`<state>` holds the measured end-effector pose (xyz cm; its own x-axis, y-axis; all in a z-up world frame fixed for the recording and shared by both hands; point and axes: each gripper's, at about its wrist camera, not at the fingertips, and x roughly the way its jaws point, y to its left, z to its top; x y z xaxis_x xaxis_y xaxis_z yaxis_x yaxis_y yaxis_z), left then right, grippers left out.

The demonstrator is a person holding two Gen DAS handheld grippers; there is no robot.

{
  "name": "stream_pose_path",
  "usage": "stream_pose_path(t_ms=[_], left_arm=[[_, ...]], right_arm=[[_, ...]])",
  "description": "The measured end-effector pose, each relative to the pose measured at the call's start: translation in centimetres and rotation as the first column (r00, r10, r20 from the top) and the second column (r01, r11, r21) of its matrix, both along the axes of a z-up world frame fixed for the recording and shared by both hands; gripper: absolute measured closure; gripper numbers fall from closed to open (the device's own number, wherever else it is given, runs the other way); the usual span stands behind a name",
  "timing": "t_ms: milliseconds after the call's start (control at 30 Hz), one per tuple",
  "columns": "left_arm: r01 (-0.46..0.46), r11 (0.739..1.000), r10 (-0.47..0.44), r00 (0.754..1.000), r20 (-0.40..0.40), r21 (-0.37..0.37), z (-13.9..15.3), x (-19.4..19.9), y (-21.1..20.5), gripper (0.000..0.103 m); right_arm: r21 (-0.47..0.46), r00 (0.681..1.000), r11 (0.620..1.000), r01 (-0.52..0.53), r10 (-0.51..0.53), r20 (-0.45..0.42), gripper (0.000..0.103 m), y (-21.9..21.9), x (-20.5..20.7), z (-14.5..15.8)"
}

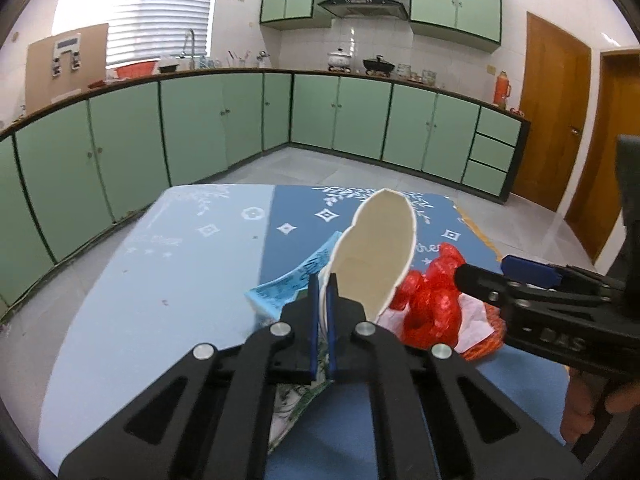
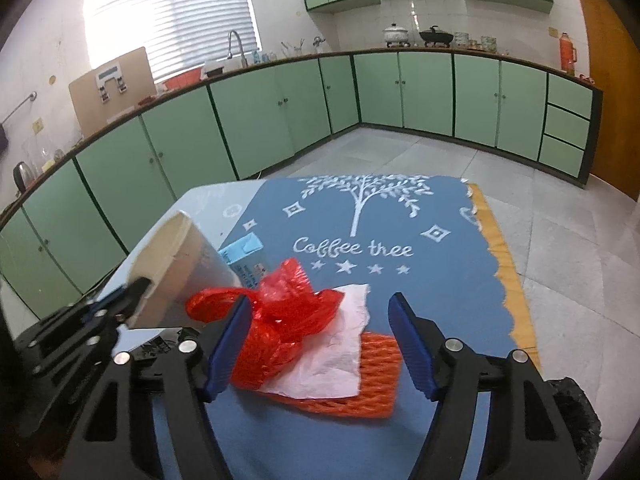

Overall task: Collect trash
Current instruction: 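Grasp the white paper cup with the left tool while the right tool grasps the red plastic bag, then carry cup and red bag over the bin and open both tools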

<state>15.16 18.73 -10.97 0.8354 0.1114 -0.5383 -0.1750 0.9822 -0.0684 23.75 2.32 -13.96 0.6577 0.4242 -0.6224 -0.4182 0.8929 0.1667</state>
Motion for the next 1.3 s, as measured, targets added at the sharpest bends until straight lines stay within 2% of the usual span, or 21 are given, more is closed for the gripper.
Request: stream_pose_path(t_ms=[100,300,367,400,467,567,933,1300], left_arm=[[-0.017,1.0,0.017,1.0,0.009,0.017,0.2,-0.6,0.3,0.101],[-0.017,1.0,0.017,1.0,0.013,0.012,0.2,-0.6,0.4,0.101],[-0.019,1.0,0.019,1.0,0.012,0.005,0.2,-0.6,0.5,0.101],[-0.021,1.0,0.021,1.0,0.011,0.002,0.1,-0.6,0.6,0.101],[-0.023,1.0,0.023,1.0,0.011,-0.003,0.0,-0.6,0.6,0.101],[-0.028,1.0,0.028,0.999,0.015,-0.005,0.2,-0.8,0.6,0.101],[0.002,1.0,-0.002,0.997,0.081,0.002,2.7,-2.0,-0.8,0.101],[0.139,0.99,-0.136,0.981,0.139,-0.007,5.2,-2.9,-6.8,0.101]], right_arm=[[-0.012,1.0,1.0,-0.01,0.01,-0.014,0.038,0.9,0.3,-0.7],[-0.014,0.998,0.999,-0.035,0.034,-0.055,0.051,2.4,0.7,-1.7],[-0.003,0.997,0.999,-0.049,0.049,-0.068,0.067,2.5,0.7,-2.0],[0.01,0.995,0.998,-0.066,0.066,-0.079,0.071,2.7,0.8,-2.1],[0.02,0.992,0.996,-0.085,0.087,-0.088,0.086,2.8,0.8,-2.2],[0.012,0.991,0.994,-0.112,0.113,-0.073,0.094,2.9,0.5,-1.9],[0.08,0.995,0.992,-0.095,0.094,0.02,0.096,-0.9,-2.1,2.8],[0.104,0.994,0.995,-0.001,-0.011,0.112,0.096,-8.4,-5.7,6.7]])
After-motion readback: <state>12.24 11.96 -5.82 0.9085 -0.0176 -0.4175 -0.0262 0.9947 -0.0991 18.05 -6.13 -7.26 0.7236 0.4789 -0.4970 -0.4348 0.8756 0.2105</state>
